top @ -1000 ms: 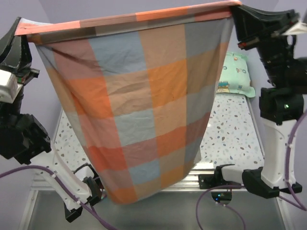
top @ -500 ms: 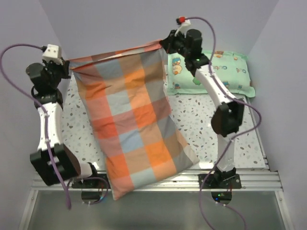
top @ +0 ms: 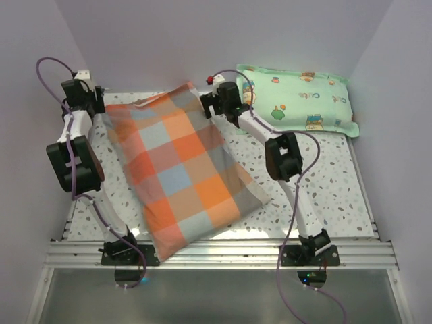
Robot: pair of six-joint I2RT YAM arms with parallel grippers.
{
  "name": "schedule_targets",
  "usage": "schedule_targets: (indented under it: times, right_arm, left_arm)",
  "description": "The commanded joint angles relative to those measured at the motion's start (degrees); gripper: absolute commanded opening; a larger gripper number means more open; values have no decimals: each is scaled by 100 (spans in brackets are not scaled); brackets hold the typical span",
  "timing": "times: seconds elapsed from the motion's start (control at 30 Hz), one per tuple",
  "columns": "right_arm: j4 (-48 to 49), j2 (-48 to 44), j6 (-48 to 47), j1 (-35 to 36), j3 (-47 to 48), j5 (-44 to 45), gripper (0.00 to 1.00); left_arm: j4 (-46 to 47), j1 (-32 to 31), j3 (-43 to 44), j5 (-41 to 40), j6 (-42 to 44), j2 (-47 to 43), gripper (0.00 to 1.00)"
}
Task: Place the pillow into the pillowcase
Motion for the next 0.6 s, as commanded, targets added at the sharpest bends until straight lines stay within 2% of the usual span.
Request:
schedule_targets:
  times: [0.0, 0.17, 0.2, 0.3, 0.37, 0.43, 0.47, 0.57]
  right_arm:
    - [-561, -2068, -473, -79, -260, -281, 98]
    - [-2809, -3123, -201, -44, -692, -1851, 94]
    - [-3112, -3213, -148, 17, -736, -2082, 89]
    - [-4182, -3450, -147, 245, -937, -2715, 86]
    - [-4554, -3521, -112, 360, -1280, -3005, 84]
    - [-4846, -3652, -112, 492, -1831, -3356, 83]
    - [-4855, -3731, -104, 528, -2061, -3393, 82]
    - [-4829, -3995, -104, 598, -2966, -3534, 81]
  left_arm:
    - [39, 34, 418, -368, 101, -459, 75]
    - [-154, 8, 374, -78, 110, -636, 76]
    - [-154, -1, 348, 53, 110, -671, 76]
    - [-286, -18, 208, 1368, 442, -767, 69]
    - [-549, -79, 93, 2395, 767, -785, 66]
    - [-934, -289, 119, 2750, 1215, -698, 62]
    - [-1372, -395, 93, 2961, 1731, -671, 60]
    - [-1918, -738, -310, 2973, 2611, -697, 58]
